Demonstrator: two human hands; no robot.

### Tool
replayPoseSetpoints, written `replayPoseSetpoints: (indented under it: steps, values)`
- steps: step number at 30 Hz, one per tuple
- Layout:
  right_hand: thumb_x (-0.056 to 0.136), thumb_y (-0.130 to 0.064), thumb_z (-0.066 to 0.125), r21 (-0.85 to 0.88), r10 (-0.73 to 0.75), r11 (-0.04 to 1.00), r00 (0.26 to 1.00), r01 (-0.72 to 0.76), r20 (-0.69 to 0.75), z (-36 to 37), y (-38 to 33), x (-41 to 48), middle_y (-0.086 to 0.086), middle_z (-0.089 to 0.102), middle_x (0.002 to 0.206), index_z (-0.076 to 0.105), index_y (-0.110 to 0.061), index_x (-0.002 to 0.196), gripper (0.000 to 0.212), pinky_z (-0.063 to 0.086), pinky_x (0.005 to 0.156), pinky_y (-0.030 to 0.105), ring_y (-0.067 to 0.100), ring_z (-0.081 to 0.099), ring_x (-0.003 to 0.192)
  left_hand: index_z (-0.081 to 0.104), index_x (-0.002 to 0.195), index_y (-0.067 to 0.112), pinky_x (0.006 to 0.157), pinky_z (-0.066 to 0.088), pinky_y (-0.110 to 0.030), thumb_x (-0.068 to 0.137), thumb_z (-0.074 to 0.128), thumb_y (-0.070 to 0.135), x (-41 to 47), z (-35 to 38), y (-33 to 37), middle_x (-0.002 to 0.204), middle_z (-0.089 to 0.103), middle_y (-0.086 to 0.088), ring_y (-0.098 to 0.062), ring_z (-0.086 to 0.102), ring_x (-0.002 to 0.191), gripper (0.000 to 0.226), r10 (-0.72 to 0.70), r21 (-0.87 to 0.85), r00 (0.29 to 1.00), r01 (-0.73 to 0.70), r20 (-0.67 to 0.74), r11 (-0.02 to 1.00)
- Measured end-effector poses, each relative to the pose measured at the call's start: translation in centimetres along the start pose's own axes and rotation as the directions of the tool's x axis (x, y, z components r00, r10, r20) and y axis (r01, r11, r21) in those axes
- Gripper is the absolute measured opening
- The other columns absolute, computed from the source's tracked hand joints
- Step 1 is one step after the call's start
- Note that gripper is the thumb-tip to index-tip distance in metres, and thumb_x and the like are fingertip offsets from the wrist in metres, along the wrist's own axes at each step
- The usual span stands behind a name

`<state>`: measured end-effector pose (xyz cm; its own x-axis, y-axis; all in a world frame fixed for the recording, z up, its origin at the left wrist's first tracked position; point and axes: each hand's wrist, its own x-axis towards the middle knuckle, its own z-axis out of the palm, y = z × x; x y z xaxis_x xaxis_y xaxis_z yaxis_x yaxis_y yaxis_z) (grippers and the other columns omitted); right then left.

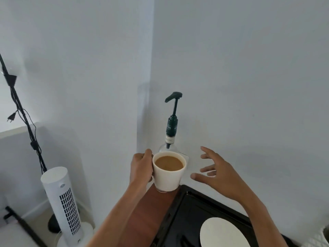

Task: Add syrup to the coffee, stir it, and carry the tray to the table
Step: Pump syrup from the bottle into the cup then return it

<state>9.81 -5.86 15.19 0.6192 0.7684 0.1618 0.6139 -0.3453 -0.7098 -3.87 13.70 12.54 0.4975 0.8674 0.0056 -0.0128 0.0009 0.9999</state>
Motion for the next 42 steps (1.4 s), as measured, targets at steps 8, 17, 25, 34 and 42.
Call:
replayPoseSetpoints:
  steps: [8, 17, 25, 34, 42]
  values:
    - [0.101, -0.04, 0.06, -0.034, -0.206, 0.978, 0.944, 0.204, -0.256, -3.8, -7.6, 8.6, -0.016, 0.068, 0.111, 0.064, -0.03, 0.134, 0.034, 0.046, 0.067, 0.002, -0.006, 0.065, 0.092, 0.028, 0.048, 0.018, 0.038, 0.018, -0.019, 0.092, 0.042, 0.013, 2.8, -2.1, 3.1, 0.045, 0.028, 0.0, -0.011, 0.02, 0.033, 0.047, 0.018, -0.041, 1.0, -0.018, -0.002, 0.999]
    - [0.105, -0.062, 0.026, -0.066, -0.168, 0.985, 0.977, 0.16, -0.135, -5.3, -14.8, 16.3, 0.001, 0.073, 0.108, 0.072, -0.013, 0.118, 0.068, 0.047, 0.1, 0.037, 0.017, 0.066, 0.104, 0.027, 0.046, 0.02, 0.038, 0.018, -0.017, 0.09, 0.043, 0.011, 5.5, -2.6, 6.8, 0.044, 0.026, 0.003, -0.013, 0.019, 0.036, 0.048, 0.038, -0.069, 0.998, -0.035, 0.051, 0.997]
    - [0.097, -0.076, 0.004, -0.072, 0.04, 0.997, 0.979, -0.026, 0.2, -4.6, -17.6, 20.0, 0.007, 0.081, 0.105, 0.073, -0.018, 0.121, 0.094, 0.046, 0.083, 0.027, 0.012, 0.075, 0.093, 0.031, 0.048, 0.016, 0.036, 0.022, -0.015, 0.091, 0.044, 0.013, 6.8, -1.9, 9.2, 0.042, 0.029, 0.002, -0.011, 0.024, 0.032, 0.044, 0.065, -0.079, 0.993, -0.057, 0.1, 0.995]
    - [0.089, -0.085, 0.002, -0.071, 0.165, 0.986, 0.942, -0.151, 0.291, -3.6, -17.4, 21.2, 0.007, 0.083, 0.102, 0.077, -0.013, 0.116, 0.107, 0.055, 0.101, 0.039, 0.025, 0.078, 0.102, 0.032, 0.048, 0.016, 0.033, 0.023, -0.018, 0.09, 0.044, 0.014, 7.4, -1.3, 10.6, 0.041, 0.03, 0.003, -0.01, 0.026, 0.029, 0.044, 0.088, -0.081, 0.987, -0.077, 0.137, 0.994]
    - [0.085, -0.09, 0.007, -0.122, 0.152, 0.985, 0.953, -0.124, 0.261, -3.1, -17.1, 21.6, 0.001, 0.083, 0.097, 0.08, -0.022, 0.111, 0.103, 0.053, 0.09, 0.034, 0.019, 0.075, 0.1, 0.033, 0.049, 0.015, 0.033, 0.024, -0.017, 0.091, 0.044, 0.014, 7.8, -1.0, 11.5, 0.04, 0.031, 0.003, -0.009, 0.027, 0.029, 0.043, 0.105, -0.082, 0.983, -0.093, 0.149, 0.992]
